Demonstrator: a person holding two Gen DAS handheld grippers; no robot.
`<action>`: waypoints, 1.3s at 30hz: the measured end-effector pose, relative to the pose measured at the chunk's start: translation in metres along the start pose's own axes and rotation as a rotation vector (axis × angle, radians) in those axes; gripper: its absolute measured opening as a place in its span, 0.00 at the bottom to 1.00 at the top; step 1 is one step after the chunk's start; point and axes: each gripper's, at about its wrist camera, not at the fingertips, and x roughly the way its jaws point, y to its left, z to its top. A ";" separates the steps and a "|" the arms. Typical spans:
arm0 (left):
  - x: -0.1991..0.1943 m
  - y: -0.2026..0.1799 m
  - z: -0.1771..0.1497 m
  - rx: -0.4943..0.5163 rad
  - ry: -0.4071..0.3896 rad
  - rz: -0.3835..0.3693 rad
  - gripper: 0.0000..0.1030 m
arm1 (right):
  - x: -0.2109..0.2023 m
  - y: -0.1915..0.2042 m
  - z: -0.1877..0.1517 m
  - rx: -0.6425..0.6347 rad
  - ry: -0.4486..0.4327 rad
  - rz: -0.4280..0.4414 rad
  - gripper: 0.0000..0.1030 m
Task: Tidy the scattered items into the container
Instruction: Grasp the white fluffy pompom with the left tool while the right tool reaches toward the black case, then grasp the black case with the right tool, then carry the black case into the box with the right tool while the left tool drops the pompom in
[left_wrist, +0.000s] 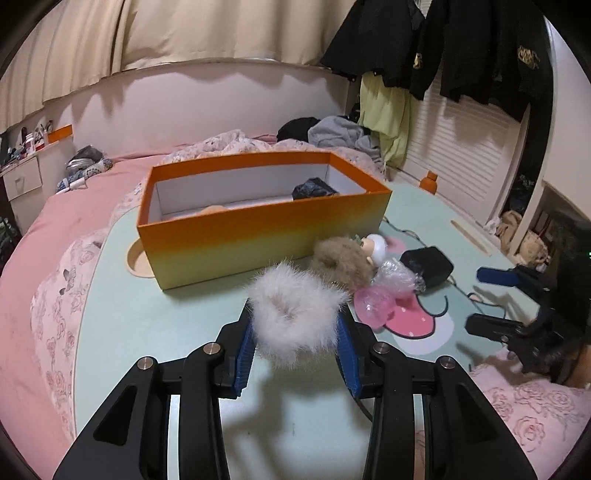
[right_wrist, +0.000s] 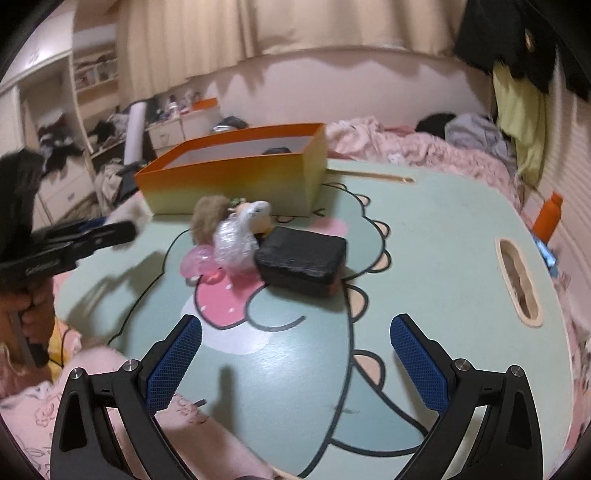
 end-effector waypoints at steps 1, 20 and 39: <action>-0.002 0.000 0.000 0.000 -0.004 -0.001 0.40 | 0.001 -0.003 0.002 0.011 -0.001 -0.007 0.99; -0.001 0.001 -0.004 -0.012 0.005 -0.010 0.40 | 0.043 0.001 0.042 -0.075 0.036 0.064 0.65; -0.006 0.002 0.000 -0.019 -0.017 -0.018 0.40 | -0.010 -0.006 0.038 0.018 -0.149 0.115 0.65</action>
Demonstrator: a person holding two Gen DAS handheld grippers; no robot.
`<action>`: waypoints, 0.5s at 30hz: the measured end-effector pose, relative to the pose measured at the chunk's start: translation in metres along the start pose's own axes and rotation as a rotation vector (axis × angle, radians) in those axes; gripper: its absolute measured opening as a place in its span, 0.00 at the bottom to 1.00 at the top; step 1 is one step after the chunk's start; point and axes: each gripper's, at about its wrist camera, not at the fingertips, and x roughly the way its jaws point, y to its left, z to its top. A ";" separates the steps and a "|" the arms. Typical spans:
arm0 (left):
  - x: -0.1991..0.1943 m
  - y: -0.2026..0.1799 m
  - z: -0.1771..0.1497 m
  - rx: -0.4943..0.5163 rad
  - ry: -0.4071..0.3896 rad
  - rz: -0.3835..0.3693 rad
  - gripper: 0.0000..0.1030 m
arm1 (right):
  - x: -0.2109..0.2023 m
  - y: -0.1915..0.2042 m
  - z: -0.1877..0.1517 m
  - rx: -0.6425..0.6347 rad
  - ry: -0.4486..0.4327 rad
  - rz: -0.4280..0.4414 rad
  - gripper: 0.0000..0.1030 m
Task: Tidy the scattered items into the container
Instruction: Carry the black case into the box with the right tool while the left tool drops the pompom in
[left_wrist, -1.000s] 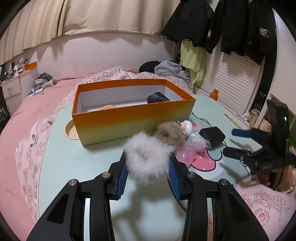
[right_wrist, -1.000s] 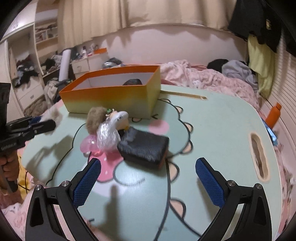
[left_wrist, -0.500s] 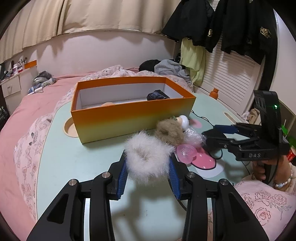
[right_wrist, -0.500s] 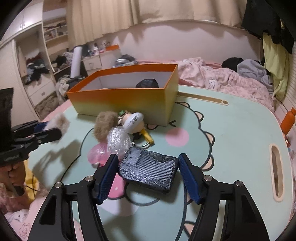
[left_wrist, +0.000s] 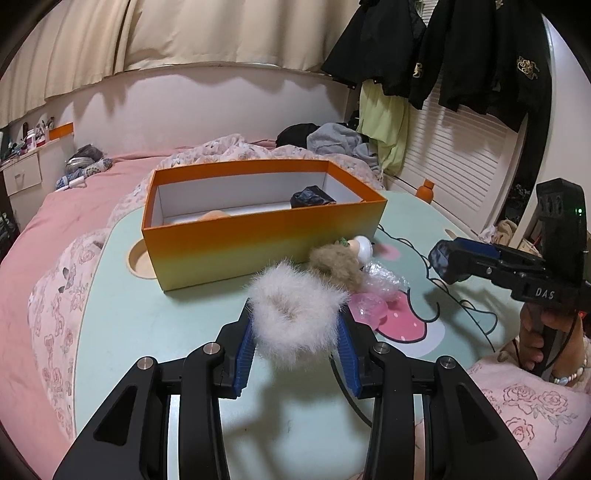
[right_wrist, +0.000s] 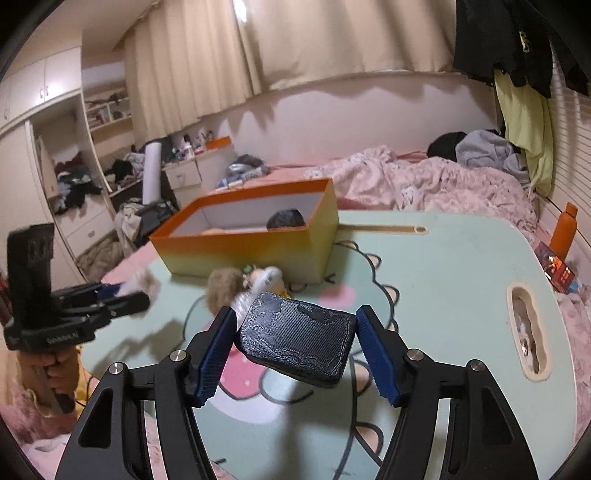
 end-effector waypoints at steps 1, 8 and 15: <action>0.000 0.001 0.002 -0.002 -0.002 -0.001 0.40 | 0.001 0.003 0.004 -0.011 -0.002 0.005 0.65; 0.004 0.005 0.023 0.019 -0.016 0.033 0.40 | 0.015 0.033 0.044 -0.111 -0.030 0.024 0.65; 0.027 0.021 0.067 0.004 -0.035 0.075 0.40 | 0.066 0.036 0.086 -0.085 -0.006 0.023 0.65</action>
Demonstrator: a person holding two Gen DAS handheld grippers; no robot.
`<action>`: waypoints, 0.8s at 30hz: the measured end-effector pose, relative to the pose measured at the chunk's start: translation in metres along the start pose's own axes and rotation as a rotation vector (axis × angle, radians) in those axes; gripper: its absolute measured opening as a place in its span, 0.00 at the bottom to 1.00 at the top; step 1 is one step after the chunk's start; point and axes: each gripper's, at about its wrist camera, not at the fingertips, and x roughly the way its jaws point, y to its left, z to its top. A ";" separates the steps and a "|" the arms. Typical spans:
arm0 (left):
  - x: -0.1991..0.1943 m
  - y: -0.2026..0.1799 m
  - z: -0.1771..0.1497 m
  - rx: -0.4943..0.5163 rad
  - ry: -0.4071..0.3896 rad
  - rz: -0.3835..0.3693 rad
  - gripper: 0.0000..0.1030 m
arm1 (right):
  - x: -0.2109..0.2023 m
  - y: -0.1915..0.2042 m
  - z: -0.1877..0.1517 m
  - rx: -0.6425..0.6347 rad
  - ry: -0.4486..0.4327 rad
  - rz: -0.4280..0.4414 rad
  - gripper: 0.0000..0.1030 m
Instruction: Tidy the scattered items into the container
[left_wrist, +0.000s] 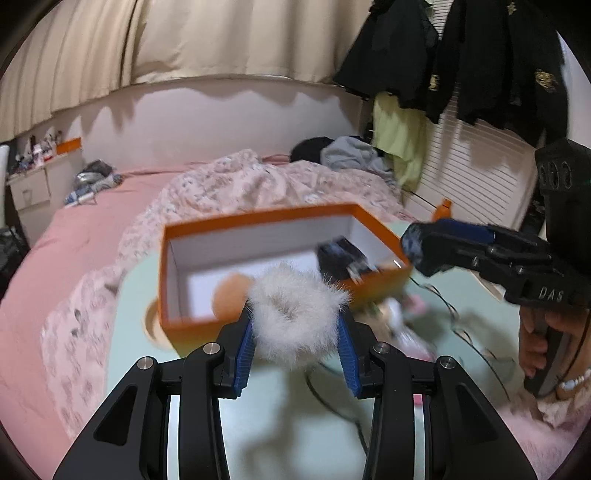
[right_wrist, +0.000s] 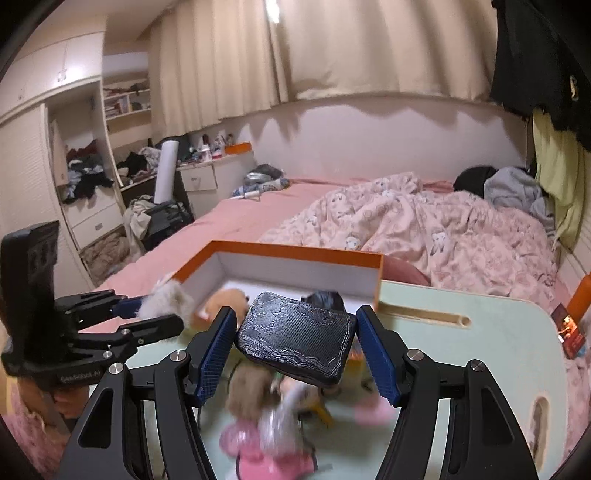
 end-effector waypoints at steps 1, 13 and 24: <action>0.007 0.002 0.005 -0.010 0.004 0.001 0.40 | 0.009 -0.001 0.004 0.007 0.010 -0.006 0.65; 0.080 0.017 0.028 -0.090 0.129 0.106 0.50 | 0.069 -0.009 0.026 -0.011 0.110 -0.095 0.66; 0.031 -0.003 0.017 -0.023 -0.028 0.121 0.74 | 0.039 -0.007 0.007 -0.034 0.060 -0.105 0.82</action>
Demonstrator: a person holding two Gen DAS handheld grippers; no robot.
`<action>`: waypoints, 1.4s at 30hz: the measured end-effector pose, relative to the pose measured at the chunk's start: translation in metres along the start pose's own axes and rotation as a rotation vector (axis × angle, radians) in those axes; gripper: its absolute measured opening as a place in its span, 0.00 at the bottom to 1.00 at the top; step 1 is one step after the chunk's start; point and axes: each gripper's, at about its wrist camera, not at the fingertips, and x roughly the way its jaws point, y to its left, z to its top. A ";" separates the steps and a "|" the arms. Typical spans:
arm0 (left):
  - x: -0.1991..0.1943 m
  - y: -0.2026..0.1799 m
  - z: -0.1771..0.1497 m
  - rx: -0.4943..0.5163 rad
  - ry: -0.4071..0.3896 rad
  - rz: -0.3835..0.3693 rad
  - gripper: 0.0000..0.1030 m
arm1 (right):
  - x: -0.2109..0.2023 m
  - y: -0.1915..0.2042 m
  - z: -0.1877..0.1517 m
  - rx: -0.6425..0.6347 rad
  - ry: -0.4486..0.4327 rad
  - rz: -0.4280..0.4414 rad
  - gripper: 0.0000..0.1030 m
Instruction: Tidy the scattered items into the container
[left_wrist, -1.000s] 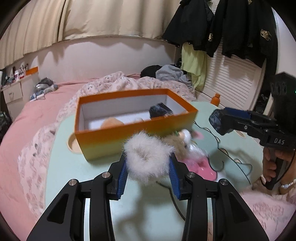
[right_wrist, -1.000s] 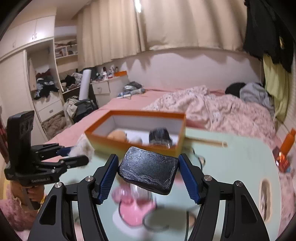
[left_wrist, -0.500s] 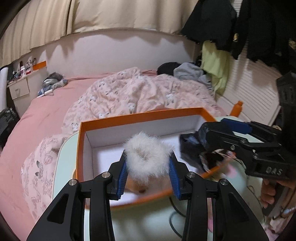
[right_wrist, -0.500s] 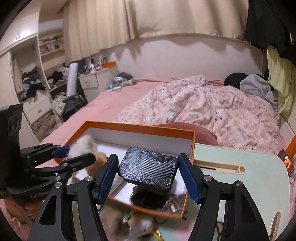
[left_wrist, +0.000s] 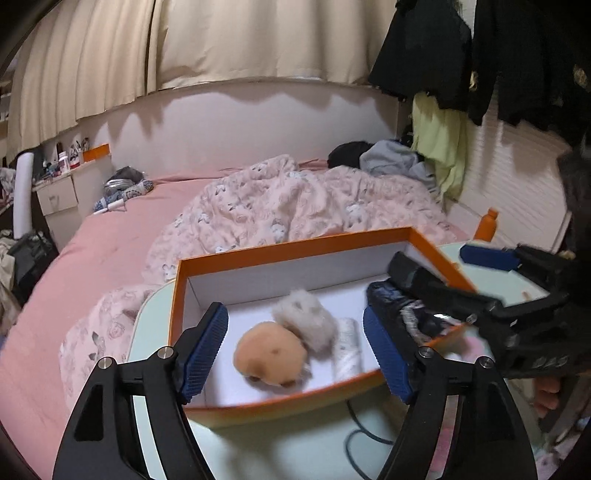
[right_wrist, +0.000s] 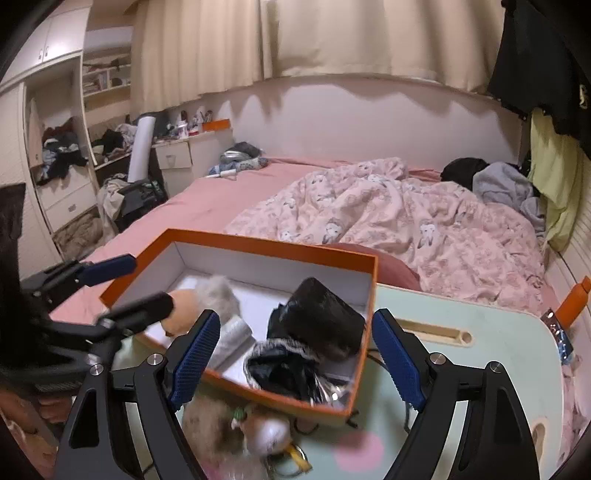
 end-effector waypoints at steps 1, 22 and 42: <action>-0.007 -0.001 -0.001 -0.004 -0.009 -0.011 0.74 | -0.006 0.000 -0.004 0.007 -0.007 0.004 0.82; -0.048 -0.045 -0.100 0.022 0.089 -0.139 0.78 | -0.061 -0.004 -0.134 0.026 0.182 -0.088 0.84; -0.047 -0.043 -0.105 0.017 0.110 -0.149 0.78 | -0.057 0.001 -0.140 -0.004 0.199 -0.098 0.99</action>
